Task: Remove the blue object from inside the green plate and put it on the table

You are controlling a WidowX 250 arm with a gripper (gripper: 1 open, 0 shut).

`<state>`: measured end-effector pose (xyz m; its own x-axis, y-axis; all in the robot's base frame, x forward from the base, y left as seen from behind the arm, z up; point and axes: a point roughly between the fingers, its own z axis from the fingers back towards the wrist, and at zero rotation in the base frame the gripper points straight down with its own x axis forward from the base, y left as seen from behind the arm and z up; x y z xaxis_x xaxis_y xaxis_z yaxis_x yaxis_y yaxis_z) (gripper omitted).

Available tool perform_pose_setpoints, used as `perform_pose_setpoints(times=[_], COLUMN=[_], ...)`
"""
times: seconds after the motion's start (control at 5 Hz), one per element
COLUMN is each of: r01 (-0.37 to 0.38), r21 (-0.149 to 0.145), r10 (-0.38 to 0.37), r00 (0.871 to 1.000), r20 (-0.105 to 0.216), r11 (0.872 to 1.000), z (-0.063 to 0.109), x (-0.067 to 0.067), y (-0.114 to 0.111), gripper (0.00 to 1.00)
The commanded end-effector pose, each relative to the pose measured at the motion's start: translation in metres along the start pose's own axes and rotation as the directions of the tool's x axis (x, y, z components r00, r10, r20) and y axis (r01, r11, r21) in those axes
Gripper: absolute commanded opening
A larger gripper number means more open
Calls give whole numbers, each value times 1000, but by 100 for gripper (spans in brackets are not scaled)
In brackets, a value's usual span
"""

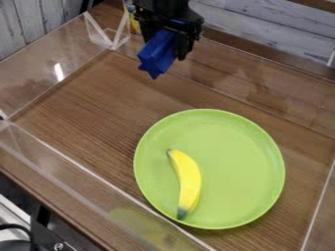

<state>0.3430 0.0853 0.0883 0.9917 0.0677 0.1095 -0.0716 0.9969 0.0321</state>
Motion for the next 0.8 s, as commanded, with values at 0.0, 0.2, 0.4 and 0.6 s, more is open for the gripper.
perform_pose_setpoints(times=[0.0, 0.2, 0.4, 0.6], r01=[0, 7, 12, 13], r21=[15, 10, 1, -9], r10=[-1, -8, -12, -12], r00=[998, 998, 997, 995], r20=[66, 67, 80, 96], r11=[1000, 1000, 1000, 1000], z=[13, 9, 9, 11], x=[7, 2, -1, -4], y=[3, -1, -10, -19], gripper=[0, 0, 0, 0])
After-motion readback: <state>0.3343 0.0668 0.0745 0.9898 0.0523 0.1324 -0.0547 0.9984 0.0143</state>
